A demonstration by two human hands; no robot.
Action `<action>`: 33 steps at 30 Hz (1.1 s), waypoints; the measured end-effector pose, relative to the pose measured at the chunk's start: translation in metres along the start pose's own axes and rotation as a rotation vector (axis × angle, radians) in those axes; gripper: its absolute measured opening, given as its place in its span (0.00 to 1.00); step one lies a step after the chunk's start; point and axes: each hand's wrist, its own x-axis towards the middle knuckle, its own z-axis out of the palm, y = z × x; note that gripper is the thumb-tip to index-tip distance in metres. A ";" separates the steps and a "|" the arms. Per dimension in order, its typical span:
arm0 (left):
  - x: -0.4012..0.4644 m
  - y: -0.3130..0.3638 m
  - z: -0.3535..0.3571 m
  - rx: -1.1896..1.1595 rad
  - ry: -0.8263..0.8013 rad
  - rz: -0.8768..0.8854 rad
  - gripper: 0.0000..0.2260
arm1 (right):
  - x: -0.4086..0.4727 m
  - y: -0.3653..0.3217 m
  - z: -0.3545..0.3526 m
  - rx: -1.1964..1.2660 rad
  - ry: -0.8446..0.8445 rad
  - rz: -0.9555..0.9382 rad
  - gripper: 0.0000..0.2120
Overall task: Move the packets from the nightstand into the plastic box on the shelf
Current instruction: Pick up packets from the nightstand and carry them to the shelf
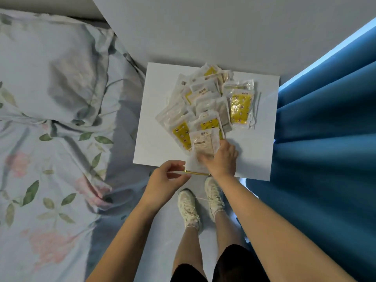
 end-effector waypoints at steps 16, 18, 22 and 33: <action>0.044 0.018 0.024 -0.216 0.289 -0.073 0.27 | 0.004 -0.016 -0.025 0.719 -0.353 -0.033 0.13; 0.046 0.017 0.019 -0.328 0.147 -0.067 0.20 | -0.001 -0.019 -0.031 0.696 -0.513 -0.110 0.14; 0.047 0.007 0.012 -0.453 0.088 0.053 0.09 | 0.000 -0.018 -0.041 0.646 -0.570 -0.168 0.11; 0.037 -0.030 -0.009 -0.429 0.279 0.176 0.29 | 0.043 -0.021 -0.011 0.221 0.180 -0.032 0.39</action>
